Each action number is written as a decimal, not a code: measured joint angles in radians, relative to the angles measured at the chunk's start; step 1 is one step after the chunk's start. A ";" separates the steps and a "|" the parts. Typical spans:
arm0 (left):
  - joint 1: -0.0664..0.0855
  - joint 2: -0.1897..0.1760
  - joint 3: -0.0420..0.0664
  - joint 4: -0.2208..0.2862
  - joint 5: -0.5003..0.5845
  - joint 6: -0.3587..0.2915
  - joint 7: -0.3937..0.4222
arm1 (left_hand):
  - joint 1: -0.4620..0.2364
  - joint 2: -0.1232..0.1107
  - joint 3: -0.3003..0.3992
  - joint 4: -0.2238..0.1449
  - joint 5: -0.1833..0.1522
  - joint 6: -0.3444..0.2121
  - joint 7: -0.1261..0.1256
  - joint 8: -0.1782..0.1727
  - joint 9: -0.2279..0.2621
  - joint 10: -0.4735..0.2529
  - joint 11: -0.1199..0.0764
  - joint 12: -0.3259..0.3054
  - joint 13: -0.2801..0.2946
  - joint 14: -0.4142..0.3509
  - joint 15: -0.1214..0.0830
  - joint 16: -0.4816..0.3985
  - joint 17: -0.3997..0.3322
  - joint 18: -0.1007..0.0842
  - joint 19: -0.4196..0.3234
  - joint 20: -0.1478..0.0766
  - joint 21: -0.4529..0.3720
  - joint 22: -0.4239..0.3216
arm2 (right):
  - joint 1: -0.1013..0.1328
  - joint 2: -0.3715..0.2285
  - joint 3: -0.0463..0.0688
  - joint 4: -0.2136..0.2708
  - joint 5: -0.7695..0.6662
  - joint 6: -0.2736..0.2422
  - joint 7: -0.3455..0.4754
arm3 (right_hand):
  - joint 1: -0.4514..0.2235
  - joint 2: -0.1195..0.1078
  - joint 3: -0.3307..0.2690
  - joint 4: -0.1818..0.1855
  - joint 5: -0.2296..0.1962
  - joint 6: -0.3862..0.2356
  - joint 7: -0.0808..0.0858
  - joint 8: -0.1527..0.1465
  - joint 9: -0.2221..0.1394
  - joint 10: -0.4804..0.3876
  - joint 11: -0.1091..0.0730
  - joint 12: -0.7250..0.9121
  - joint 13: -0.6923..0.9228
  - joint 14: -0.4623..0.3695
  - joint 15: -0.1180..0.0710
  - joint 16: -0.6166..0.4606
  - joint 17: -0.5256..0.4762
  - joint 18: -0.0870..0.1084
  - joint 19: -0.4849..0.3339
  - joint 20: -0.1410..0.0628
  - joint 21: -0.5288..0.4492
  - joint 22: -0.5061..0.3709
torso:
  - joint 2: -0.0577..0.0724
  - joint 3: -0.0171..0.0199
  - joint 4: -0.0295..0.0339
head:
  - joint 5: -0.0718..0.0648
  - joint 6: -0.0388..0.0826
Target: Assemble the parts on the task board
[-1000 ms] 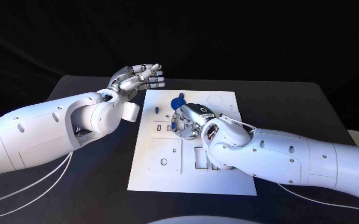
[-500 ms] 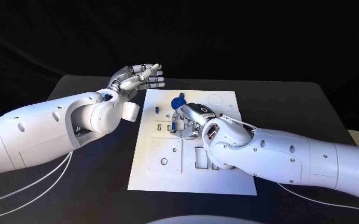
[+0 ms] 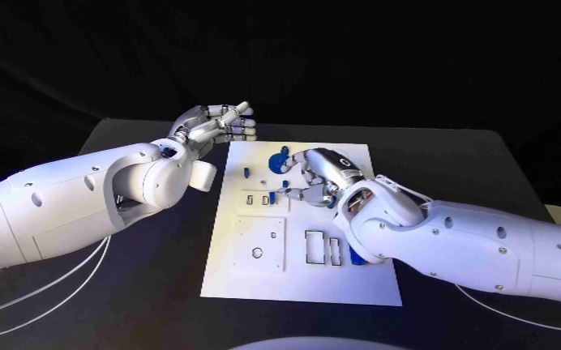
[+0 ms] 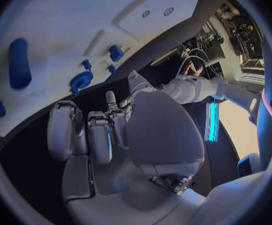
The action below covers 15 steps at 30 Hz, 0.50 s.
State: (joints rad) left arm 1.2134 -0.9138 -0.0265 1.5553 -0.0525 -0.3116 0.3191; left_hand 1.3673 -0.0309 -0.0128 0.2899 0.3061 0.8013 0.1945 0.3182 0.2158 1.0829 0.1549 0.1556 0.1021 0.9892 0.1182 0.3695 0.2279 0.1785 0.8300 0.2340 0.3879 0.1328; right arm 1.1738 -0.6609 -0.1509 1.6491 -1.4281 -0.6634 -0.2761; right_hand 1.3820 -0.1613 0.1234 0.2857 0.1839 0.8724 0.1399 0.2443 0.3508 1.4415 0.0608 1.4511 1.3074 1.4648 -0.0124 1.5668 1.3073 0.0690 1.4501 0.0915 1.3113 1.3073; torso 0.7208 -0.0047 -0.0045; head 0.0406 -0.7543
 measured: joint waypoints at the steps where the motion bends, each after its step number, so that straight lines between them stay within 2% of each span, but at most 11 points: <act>1: 0.000 0.000 0.000 -0.006 -0.020 -0.001 -0.016 | 0.004 0.004 -0.001 0.001 0.006 0.034 -0.012 0.016 0.008 0.043 -0.020 0.013 0.007 0.052 -0.019 0.030 0.020 0.000 0.037 -0.017 0.022 0.008 | 0.013 -0.022 0.001 0.012 0.037 -0.016 0.026 | 0.006 0.006 0.008 0.000 0.009 0.007 -0.001 0.004 0.003 0.000 0.000 0.000 0.000 0.000 0.000 0.000 0.000 0.000 0.000 0.000 -0.004 0.000 | -0.002 0.0007 -0.0006 | 0.002 0.000; 4: 0.002 0.002 0.000 -0.021 -0.073 -0.002 -0.057 | 0.008 0.017 0.004 0.005 0.026 0.128 -0.063 0.044 0.025 0.173 -0.080 0.041 0.023 0.242 -0.091 0.149 0.108 0.000 0.185 -0.087 0.117 0.049 | 0.039 -0.074 0.002 0.041 0.147 -0.043 0.084 | 0.007 0.007 0.021 -0.001 0.026 0.019 -0.005 0.015 0.011 0.000 0.000 0.000 0.000 0.000 0.000 0.000 0.000 0.000 -0.005 0.003 -0.020 0.000 | -0.006 0.0027 -0.0019 | 0.007 0.001; 6: 0.003 0.003 0.000 -0.026 -0.099 0.000 -0.077 | 0.008 0.017 0.016 0.003 0.035 0.159 -0.081 0.044 0.028 0.230 -0.105 0.042 0.032 0.330 -0.121 0.219 0.175 0.000 0.257 -0.119 0.170 0.075 | 0.049 -0.098 0.002 0.054 0.197 -0.050 0.106 | 0.012 0.012 0.028 -0.001 0.037 0.019 -0.005 0.015 0.013 0.000 0.000 0.000 0.000 0.000 0.000 0.000 0.000 0.000 -0.008 0.000 -0.022 0.000 | -0.008 0.0037 -0.0026 | 0.008 0.001; 7: 0.004 0.004 0.000 -0.030 -0.124 0.004 -0.098 | 0.008 0.017 0.021 0.003 0.041 0.177 -0.095 0.042 0.030 0.278 -0.122 0.050 0.046 0.383 -0.141 0.284 0.242 0.000 0.299 -0.139 0.207 0.095 | 0.058 -0.122 0.002 0.067 0.246 -0.054 0.125 | 0.012 0.012 0.029 0.000 0.041 0.019 -0.005 0.015 0.013 0.000 0.000 0.000 0.000 0.000 0.000 0.000 0.000 0.000 -0.008 0.000 -0.024 0.000 | -0.010 0.0051 -0.0033 | 0.010 -0.001; 8: 0.006 0.004 0.000 -0.032 -0.144 0.008 -0.116 | 0.007 0.015 0.023 0.003 0.041 0.184 -0.102 0.036 0.031 0.303 -0.132 0.053 0.056 0.410 -0.150 0.341 0.305 0.000 0.320 -0.150 0.230 0.109 | 0.065 -0.140 0.002 0.075 0.280 -0.057 0.137 | 0.012 0.012 0.029 0.000 0.043 0.019 -0.005 0.015 0.013 -0.002 -0.002 0.000 0.000 0.000 0.000 0.000 0.000 0.000 -0.008 0.000 -0.024 0.000 | -0.012 0.0063 -0.0041 | 0.012 -0.002; 9: 0.008 0.005 0.000 -0.034 -0.165 0.014 -0.135 | 0.000 0.008 0.023 0.003 0.038 0.196 -0.107 0.032 0.034 0.333 -0.140 0.062 0.072 0.443 -0.160 0.469 0.456 0.000 0.339 -0.161 0.256 0.124 | 0.071 -0.157 0.002 0.081 0.313 -0.059 0.147 | 0.012 0.012 0.029 0.000 0.047 0.019 -0.005 0.018 0.014 -0.004 -0.004 0.000 0.000 0.000 0.000 0.000 0.000 0.000 -0.008 0.000 -0.026 0.000 | -0.013 0.0075 -0.0050 | 0.014 -0.003; 10: 0.011 0.006 0.001 -0.035 -0.188 0.023 -0.158 | -0.007 0.001 0.023 0.003 0.035 0.211 -0.117 0.032 0.044 0.363 -0.152 0.083 0.097 0.463 -0.172 0.629 0.637 0.000 0.357 -0.173 0.292 0.148 | 0.077 -0.173 0.002 0.085 0.344 -0.060 0.157 | 0.012 0.012 0.029 0.000 0.048 0.019 -0.005 0.019 0.015 -0.004 -0.004 0.000 0.000 0.000 0.000 0.000 0.000 0.000 -0.008 0.000 -0.028 0.000 | -0.015 0.0090 -0.0059 | 0.016 -0.004; 11: 0.015 0.009 0.001 -0.037 -0.219 0.038 -0.192 | -0.014 -0.002 0.023 0.002 0.033 0.216 -0.123 0.032 0.059 0.374 -0.161 0.106 0.130 0.471 -0.180 0.744 0.768 0.000 0.362 -0.179 0.332 0.175 | 0.084 -0.189 0.002 0.088 0.379 -0.061 0.167 | 0.012 0.012 0.029 0.000 0.048 0.019 -0.005 0.019 0.015 -0.004 -0.004 0.000 0.000 0.000 0.000 0.000 0.000 0.000 -0.008 0.000 -0.028 0.000 | -0.016 0.0104 -0.0067 | 0.018 -0.005; 12: 0.020 0.013 0.000 -0.040 -0.242 0.052 -0.219 | -0.029 0.001 0.019 -0.001 0.025 0.216 -0.123 0.032 0.074 0.378 -0.164 0.140 0.170 0.475 -0.184 0.835 0.874 0.000 0.362 -0.186 0.370 0.203 | 0.087 -0.199 0.002 0.089 0.402 -0.061 0.173 | 0.012 0.012 0.031 0.001 0.048 0.019 -0.005 0.019 0.015 -0.004 -0.004 0.000 0.000 0.000 0.000 0.000 0.000 0.000 -0.010 -0.002 -0.032 0.000 | -0.018 0.0116 -0.0077 | 0.020 -0.005; 14: 0.032 0.023 0.000 -0.044 -0.291 0.085 -0.281 | -0.040 0.005 0.011 0.000 0.024 0.217 -0.130 0.034 0.115 0.383 -0.169 0.218 0.257 0.478 -0.192 0.957 1.017 0.000 0.360 -0.195 0.472 0.309 | 0.094 -0.217 0.002 0.091 0.442 -0.061 0.181 | 0.012 0.012 0.032 0.003 0.055 0.019 -0.005 0.019 0.016 -0.004 -0.004 -0.003 0.000 0.000 0.000 0.000 0.000 0.000 -0.011 -0.003 -0.034 0.000 | -0.021 0.0143 -0.0090 | 0.023 -0.006; 15: 0.039 0.030 0.001 -0.047 -0.322 0.110 -0.323 | -0.041 0.006 0.009 0.003 0.027 0.216 -0.141 0.050 0.156 0.383 -0.169 0.309 0.356 0.477 -0.197 1.016 1.061 -0.007 0.368 -0.203 0.552 0.407 | 0.097 -0.228 0.002 0.090 0.463 -0.060 0.185 | 0.012 0.012 0.032 0.003 0.060 0.019 -0.005 0.019 0.017 -0.004 -0.004 -0.004 0.000 0.000 0.000 0.000 0.000 0.000 -0.011 -0.003 -0.033 0.000 | -0.022 0.0155 -0.0095 | 0.024 -0.005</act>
State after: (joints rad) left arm 1.2523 -0.8837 -0.0256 1.5085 -0.3746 -0.2014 -0.0042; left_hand 1.3267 -0.0247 -0.0041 0.2925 0.3336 1.0175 0.0536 0.3683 0.3718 1.4655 -0.0143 0.4650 0.4582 1.4659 -0.0786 1.3852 1.2884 0.1718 1.1980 0.0312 0.9401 0.5396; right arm 1.2705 -0.8885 -0.1489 1.7391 -0.9648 -0.7237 -0.0912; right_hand 1.3942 -0.1490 0.1552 0.2883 0.2438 0.8910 0.1347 0.2629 0.3676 1.4378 0.0571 1.4473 1.3073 1.4648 -0.0124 1.5668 1.3073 0.0690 1.4388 0.0880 1.2778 1.3076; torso 0.6984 0.0108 -0.0140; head 0.0644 -0.7598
